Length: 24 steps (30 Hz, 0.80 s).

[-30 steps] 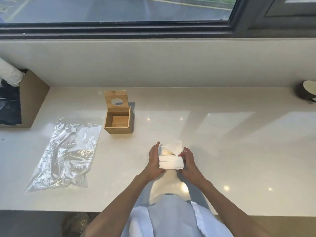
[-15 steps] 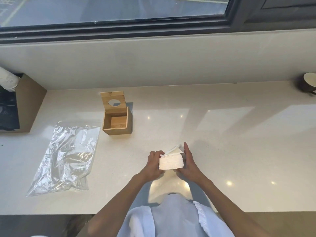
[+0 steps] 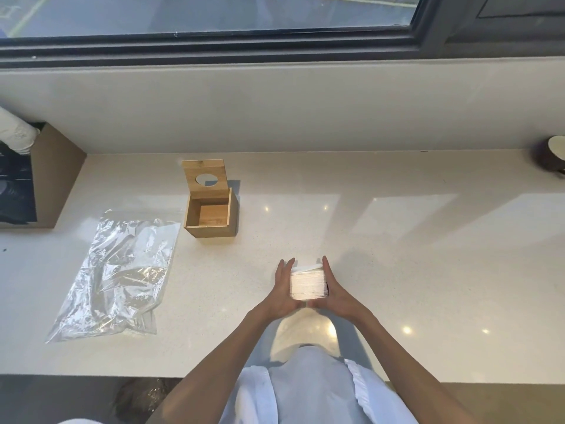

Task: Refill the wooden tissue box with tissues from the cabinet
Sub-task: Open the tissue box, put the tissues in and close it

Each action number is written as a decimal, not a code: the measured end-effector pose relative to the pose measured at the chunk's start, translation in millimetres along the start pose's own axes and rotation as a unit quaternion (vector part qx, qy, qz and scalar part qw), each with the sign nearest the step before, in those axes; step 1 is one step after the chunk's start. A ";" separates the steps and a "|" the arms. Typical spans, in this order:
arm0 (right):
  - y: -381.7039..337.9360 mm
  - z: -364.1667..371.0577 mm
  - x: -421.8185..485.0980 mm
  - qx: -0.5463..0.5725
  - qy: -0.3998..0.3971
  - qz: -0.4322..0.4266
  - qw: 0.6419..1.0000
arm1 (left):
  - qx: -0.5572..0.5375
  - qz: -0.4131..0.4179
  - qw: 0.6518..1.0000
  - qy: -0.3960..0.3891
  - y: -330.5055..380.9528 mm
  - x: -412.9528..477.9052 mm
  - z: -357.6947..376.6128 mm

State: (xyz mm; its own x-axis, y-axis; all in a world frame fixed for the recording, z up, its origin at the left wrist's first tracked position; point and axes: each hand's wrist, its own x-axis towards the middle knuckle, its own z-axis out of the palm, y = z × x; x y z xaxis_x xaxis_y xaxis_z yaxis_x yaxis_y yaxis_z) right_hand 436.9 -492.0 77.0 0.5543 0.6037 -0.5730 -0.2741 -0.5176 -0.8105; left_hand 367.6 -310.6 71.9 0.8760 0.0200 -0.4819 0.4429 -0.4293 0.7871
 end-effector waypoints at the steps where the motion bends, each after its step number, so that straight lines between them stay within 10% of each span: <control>1: 1.4 0.7 0.0 -0.001 0.003 0.000 1.000 | 0.008 0.003 1.000 -0.008 -1.5 0.4 0.0; 9: 2.4 -5.5 -1.0 -0.064 0.056 -0.053 0.995 | 0.066 0.052 0.996 0.011 -16.0 0.0 -16.3; 18: -68.6 -55.7 66.6 0.055 0.198 0.020 0.978 | -0.224 -0.095 0.968 0.057 38.8 67.6 -76.6; 24: -84.8 -77.2 130.6 -0.005 0.265 0.085 0.961 | -0.154 -0.151 0.973 0.080 58.2 137.1 -95.8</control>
State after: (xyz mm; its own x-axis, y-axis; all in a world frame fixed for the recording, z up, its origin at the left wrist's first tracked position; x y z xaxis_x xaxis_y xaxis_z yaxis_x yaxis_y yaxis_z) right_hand 593.3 -416.1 80.3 0.8250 0.1184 -0.5526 -0.3897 -0.5891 -0.7079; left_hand 531.7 -246.4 88.5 0.7052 0.2546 -0.6618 0.6987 -0.0909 0.7096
